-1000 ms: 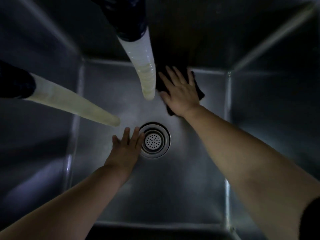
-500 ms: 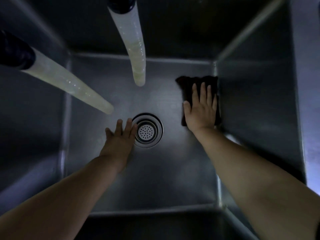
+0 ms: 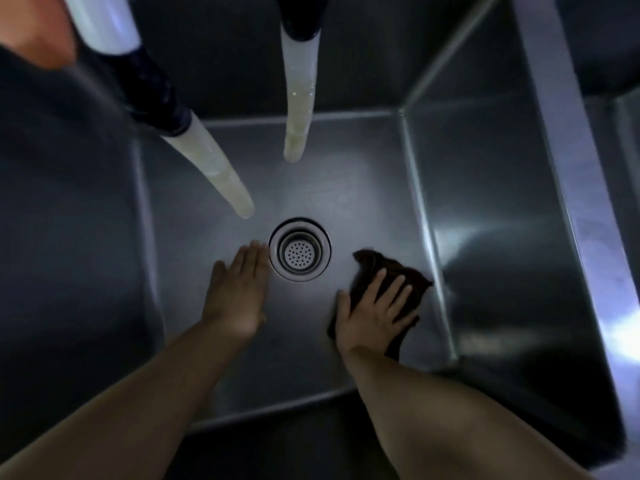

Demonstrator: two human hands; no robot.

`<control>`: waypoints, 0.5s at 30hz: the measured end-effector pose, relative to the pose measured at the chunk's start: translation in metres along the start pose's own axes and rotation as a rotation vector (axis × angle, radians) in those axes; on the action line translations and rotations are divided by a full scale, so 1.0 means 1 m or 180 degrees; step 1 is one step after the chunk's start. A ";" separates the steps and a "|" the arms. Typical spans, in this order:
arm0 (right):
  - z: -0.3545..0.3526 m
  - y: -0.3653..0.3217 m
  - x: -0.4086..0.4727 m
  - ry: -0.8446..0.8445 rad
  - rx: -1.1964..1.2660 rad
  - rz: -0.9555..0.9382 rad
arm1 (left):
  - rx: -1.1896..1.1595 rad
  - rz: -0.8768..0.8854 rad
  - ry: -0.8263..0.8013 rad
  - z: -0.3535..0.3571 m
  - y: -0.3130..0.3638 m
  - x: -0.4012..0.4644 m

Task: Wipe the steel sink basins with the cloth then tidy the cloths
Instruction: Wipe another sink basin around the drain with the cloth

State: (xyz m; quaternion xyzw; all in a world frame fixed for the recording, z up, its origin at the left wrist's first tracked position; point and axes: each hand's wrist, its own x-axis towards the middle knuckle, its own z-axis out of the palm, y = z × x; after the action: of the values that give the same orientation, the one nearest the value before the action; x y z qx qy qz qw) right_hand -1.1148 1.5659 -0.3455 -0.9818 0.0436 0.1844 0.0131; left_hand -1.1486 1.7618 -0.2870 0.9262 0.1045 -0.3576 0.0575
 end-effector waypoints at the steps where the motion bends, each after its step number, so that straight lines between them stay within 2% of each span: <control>1: -0.004 -0.009 0.008 0.0037 -0.0007 -0.0016 | -0.0080 -0.0055 0.0081 0.001 -0.004 -0.006; 9: -0.042 -0.083 0.113 0.0082 -0.0238 -0.0813 | -0.0607 -0.0479 0.0357 0.011 -0.026 -0.021; 15: -0.044 -0.121 0.128 0.0087 -0.0478 -0.1681 | -0.0672 -0.0764 0.0364 0.016 -0.032 -0.026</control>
State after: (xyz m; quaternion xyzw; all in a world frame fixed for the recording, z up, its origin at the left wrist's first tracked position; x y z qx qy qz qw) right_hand -0.9694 1.6742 -0.3495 -0.9598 -0.2276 0.1640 -0.0127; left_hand -1.1859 1.7860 -0.2825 0.9148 0.2544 -0.2956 0.1053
